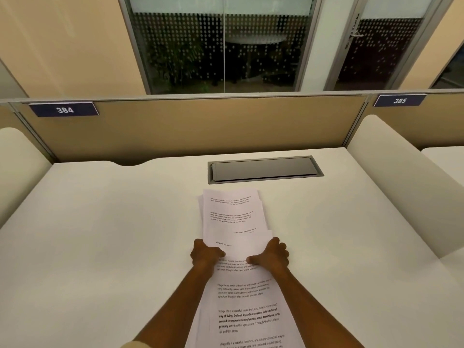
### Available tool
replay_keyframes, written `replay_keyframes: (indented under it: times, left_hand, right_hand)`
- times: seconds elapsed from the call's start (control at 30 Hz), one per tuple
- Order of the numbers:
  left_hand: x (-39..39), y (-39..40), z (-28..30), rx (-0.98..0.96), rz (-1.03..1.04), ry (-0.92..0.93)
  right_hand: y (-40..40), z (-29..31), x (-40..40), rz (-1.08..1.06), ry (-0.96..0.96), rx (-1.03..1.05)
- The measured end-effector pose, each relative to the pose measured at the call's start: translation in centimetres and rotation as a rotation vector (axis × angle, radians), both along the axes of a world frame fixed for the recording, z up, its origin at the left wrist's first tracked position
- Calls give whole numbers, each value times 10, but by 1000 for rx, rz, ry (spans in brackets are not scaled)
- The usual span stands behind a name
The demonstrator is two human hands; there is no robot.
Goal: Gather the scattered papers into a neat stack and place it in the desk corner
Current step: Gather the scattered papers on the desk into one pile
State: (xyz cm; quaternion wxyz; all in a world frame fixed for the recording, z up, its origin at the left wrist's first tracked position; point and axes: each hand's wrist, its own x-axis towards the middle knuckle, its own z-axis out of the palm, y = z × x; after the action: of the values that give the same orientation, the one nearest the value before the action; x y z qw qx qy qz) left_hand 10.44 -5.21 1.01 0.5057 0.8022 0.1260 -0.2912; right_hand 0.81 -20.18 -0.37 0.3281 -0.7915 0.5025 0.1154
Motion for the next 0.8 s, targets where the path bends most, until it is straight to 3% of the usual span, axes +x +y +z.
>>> replay_keyframes:
  times: [0.3, 0.5, 0.8]
  left_hand:
    - [-5, 2, -6, 43, 32, -63]
    - [-11, 1, -4, 168, -3, -80]
    - [-2, 2, 3, 58, -7, -9]
  right_hand:
    - [8, -2, 2, -17, 38, -115]
    - [9, -6, 2, -93, -192, 88]
    - [-7, -14, -15, -188, -413, 290]
